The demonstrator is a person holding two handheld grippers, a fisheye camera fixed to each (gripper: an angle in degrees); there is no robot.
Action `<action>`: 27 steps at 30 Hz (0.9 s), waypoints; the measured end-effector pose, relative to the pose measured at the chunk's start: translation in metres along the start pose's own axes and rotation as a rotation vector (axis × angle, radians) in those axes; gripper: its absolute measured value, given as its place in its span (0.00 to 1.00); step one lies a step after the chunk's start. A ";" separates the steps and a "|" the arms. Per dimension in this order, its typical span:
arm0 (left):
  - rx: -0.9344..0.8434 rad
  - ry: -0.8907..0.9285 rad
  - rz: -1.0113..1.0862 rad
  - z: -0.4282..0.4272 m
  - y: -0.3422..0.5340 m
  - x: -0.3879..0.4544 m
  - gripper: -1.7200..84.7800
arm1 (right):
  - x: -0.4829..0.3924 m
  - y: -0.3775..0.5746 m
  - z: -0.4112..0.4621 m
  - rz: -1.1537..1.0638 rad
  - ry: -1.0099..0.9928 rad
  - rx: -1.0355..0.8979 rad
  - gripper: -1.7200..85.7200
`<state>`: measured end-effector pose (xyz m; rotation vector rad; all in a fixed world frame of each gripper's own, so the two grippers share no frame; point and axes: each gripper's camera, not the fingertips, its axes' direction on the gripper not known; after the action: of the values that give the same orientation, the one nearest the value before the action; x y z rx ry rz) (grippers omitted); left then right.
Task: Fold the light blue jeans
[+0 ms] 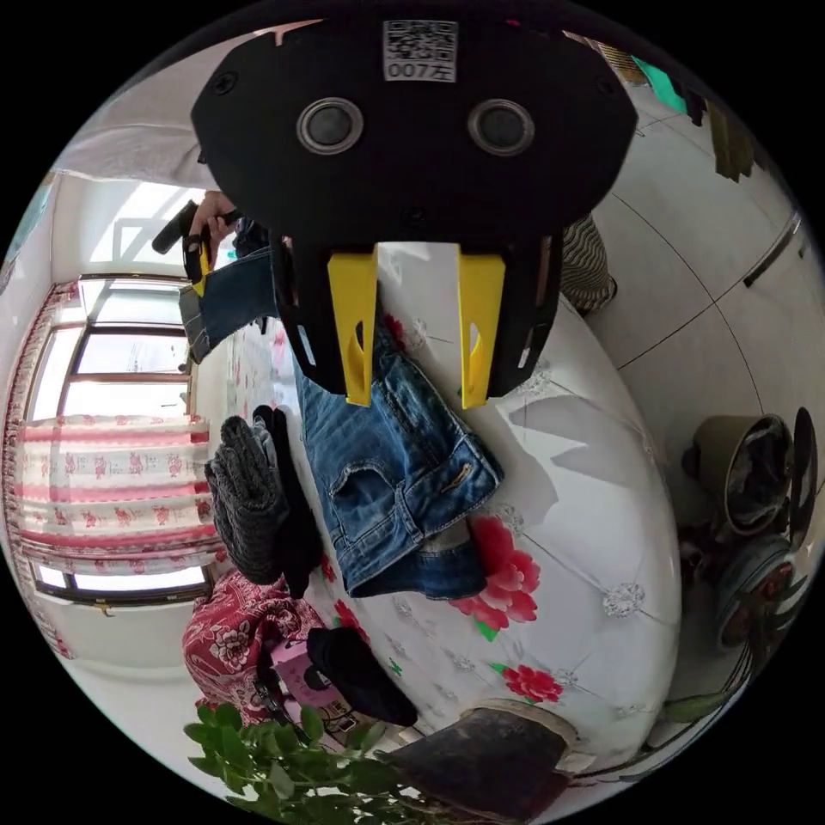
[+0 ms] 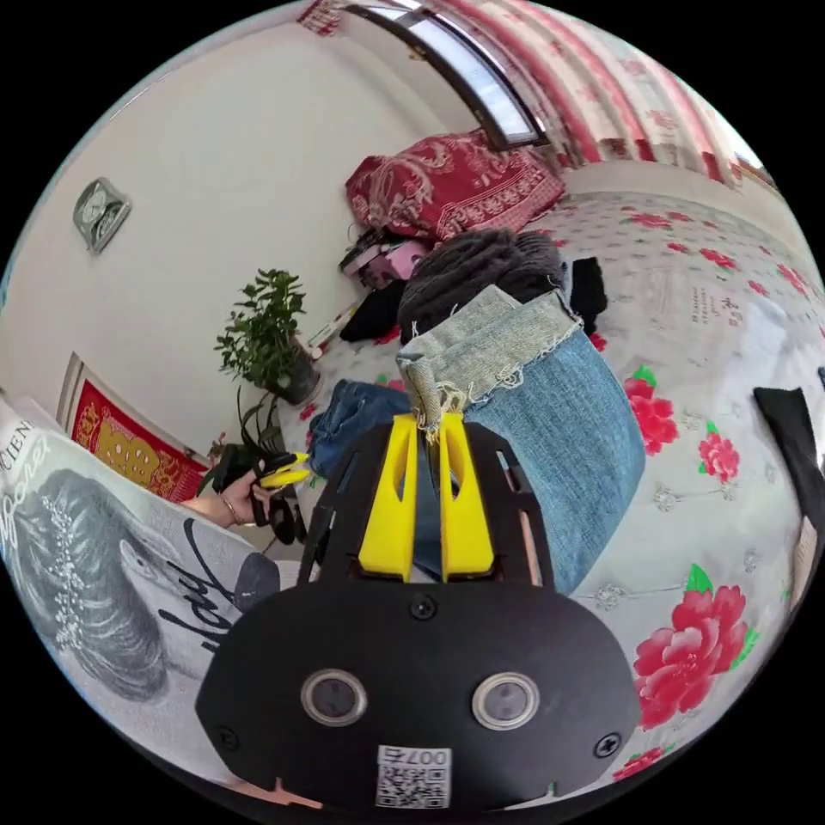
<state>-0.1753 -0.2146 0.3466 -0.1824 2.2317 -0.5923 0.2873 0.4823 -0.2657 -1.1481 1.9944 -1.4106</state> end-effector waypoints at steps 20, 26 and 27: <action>0.115 0.242 0.055 -0.011 -0.048 -0.025 0.09 | -0.079 0.061 0.164 0.222 0.053 -0.248 0.09; -0.022 0.306 0.766 -0.013 -0.031 0.166 0.09 | -0.037 0.064 0.134 0.341 0.108 -0.153 0.10; -0.048 0.314 0.846 -0.010 -0.023 0.186 0.09 | -0.032 0.064 0.132 0.350 0.121 -0.150 0.10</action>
<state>-0.3085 -0.2897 0.2375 0.8462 2.3378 -0.0982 0.3789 0.4442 -0.3783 -0.7342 2.2838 -1.1916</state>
